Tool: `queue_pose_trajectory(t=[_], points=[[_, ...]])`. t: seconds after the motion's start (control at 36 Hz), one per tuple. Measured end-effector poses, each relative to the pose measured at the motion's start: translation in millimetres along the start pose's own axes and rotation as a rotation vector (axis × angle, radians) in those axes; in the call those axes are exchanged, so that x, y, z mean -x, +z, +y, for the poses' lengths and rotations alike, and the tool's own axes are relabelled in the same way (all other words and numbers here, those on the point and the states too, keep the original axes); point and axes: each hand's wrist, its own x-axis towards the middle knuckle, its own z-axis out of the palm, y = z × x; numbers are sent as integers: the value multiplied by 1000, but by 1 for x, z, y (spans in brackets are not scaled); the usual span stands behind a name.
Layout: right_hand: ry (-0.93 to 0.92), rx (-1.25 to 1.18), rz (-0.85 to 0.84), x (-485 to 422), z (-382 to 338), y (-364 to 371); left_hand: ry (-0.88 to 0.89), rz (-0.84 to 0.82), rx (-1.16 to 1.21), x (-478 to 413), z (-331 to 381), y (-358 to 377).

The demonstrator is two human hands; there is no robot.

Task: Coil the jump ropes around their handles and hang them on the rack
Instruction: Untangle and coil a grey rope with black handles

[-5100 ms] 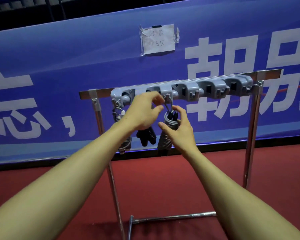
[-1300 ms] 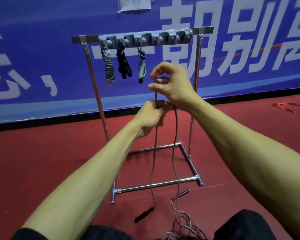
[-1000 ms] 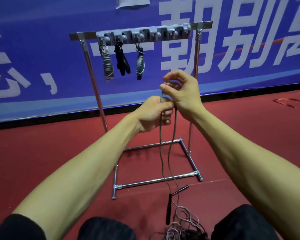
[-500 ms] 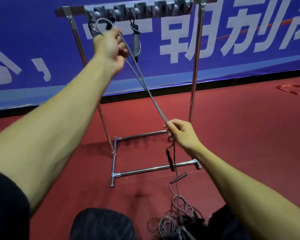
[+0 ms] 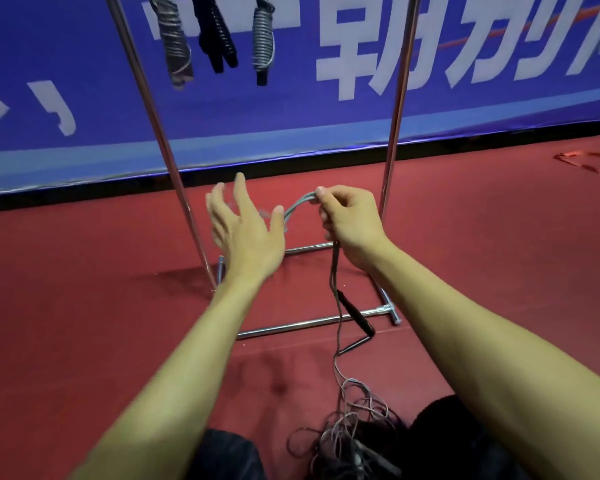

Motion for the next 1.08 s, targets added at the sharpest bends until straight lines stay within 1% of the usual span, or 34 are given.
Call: queue_pose_trajectory(t=[0.06, 0.08, 0.11, 0.14, 0.17, 0.19, 0.22, 0.28, 0.33, 0.39, 0.42, 0.47, 0.5, 0.58, 0.61, 0.64, 0.69, 0.78, 0.83, 0.86, 0.92, 0.94, 1.0, 1.03, 1.06, 1.08], points=[[49, -72, 31, -6, 10, 3, 194, 154, 124, 16, -10, 13], [76, -118, 36, -8, 14, 4, 269, 172, 161, 25, -13, 20], [102, -167, 34, -10, 18, 7, 324, 127, 199, 34, -17, 29], [126, -216, 29, -12, 22, 9, 340, 16, 259, 43, -20, 40], [147, -254, 26, -15, 26, 13, 307, -126, 336, 50, -21, 49], [164, -281, 23, -18, 30, 16, 228, -263, 392, 56, -23, 58], [174, -294, 18, -20, 34, 18, 127, -357, 423, 59, -27, 68], [172, -296, -1, -25, 40, 21, -24, -447, 449, 60, -37, 83], [140, -266, -3, -34, 45, 20, 10, -452, 404, 60, -49, 91], [120, -234, 49, -44, 50, 16, 62, -410, 370, 60, -61, 96], [120, -231, 86, -49, 53, 13, 61, -381, 351, 59, -69, 98], [135, -235, 136, -55, 59, 11, -18, -335, 365, 53, -78, 104], [149, -226, 132, -55, 63, 11, -99, -331, 438, 49, -78, 106], [230, -114, 16, -45, 78, 11, -408, -327, 763, 38, -69, 109], [263, -71, -36, -39, 85, 11, -470, -334, 843, 35, -65, 108], [293, -35, -82, -34, 94, 11, -504, -338, 907, 31, -62, 108], [328, -16, -168, -19, 110, 10, -496, -336, 997, 25, -61, 108], [231, 74, -298, 5, 131, 9, -528, -340, 1093, 18, -64, 108], [260, 69, -352, 16, 137, 9, -558, -373, 1138, 16, -67, 108], [308, 40, -372, 19, 139, 9, -554, -393, 1126, 16, -69, 108], [352, 50, -361, 19, 141, 8, -485, -392, 976, 15, -78, 110], [349, 72, -346, 19, 142, 8, -395, -377, 823, 15, -84, 110], [341, 115, -308, 16, 146, 6, -109, -337, 448, 14, -95, 109], [329, 141, -298, 16, 147, 5, -1, -330, 284, 14, -98, 108], [317, 169, -292, 16, 149, 4, 48, -334, 165, 13, -98, 106], [314, 191, -285, 16, 151, 3, 53, -349, 88, 13, -98, 106]])
